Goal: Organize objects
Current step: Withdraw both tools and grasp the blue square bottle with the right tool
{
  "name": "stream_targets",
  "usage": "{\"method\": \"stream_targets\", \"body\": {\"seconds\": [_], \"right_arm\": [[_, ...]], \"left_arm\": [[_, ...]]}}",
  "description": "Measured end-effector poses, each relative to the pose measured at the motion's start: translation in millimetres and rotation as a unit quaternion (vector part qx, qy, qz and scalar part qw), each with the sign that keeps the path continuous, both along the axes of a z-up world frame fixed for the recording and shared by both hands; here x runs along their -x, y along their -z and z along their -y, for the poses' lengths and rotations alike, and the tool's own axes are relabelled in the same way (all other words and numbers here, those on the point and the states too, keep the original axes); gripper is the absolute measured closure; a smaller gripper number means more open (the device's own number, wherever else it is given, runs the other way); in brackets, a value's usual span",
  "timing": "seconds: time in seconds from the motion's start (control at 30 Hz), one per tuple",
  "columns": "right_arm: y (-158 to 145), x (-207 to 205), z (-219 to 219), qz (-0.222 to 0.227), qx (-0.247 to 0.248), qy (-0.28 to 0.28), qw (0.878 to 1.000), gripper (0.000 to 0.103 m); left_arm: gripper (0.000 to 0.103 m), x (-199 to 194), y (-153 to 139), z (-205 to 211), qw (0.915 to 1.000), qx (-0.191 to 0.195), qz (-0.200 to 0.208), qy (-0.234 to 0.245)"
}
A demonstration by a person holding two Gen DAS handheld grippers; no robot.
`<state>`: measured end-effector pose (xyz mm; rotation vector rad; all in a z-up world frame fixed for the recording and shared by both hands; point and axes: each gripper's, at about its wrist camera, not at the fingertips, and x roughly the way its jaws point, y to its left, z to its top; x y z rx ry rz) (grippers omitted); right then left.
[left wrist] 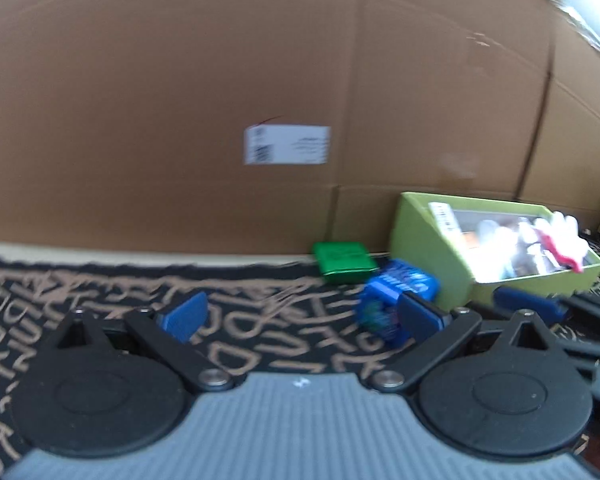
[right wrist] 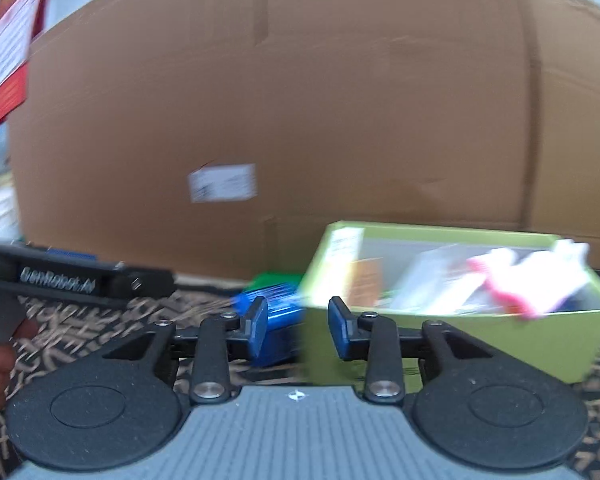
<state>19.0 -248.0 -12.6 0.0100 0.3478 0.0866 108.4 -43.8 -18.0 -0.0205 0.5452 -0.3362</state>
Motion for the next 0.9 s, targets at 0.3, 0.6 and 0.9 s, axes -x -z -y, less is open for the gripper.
{"method": "stream_targets", "body": {"seconds": [0.3,0.6,0.9], "right_arm": [[16.3,-32.3,-26.8,-0.026,-0.006,0.021,0.999,0.043],[19.6,-45.5,-21.0,-0.041,0.028,0.087,0.995,0.032],[21.2,-83.8,-54.7,-0.024,0.184,-0.005,0.983,0.021]], "left_arm": [[0.000,-5.1,10.2,-9.9,0.9999,-0.010,-0.009,0.005],[0.000,-16.2,18.3,-6.7,0.9996,-0.014,-0.025,0.007],[0.000,-22.6,21.8,-2.7,0.9990,-0.034,-0.029,0.006]]}}
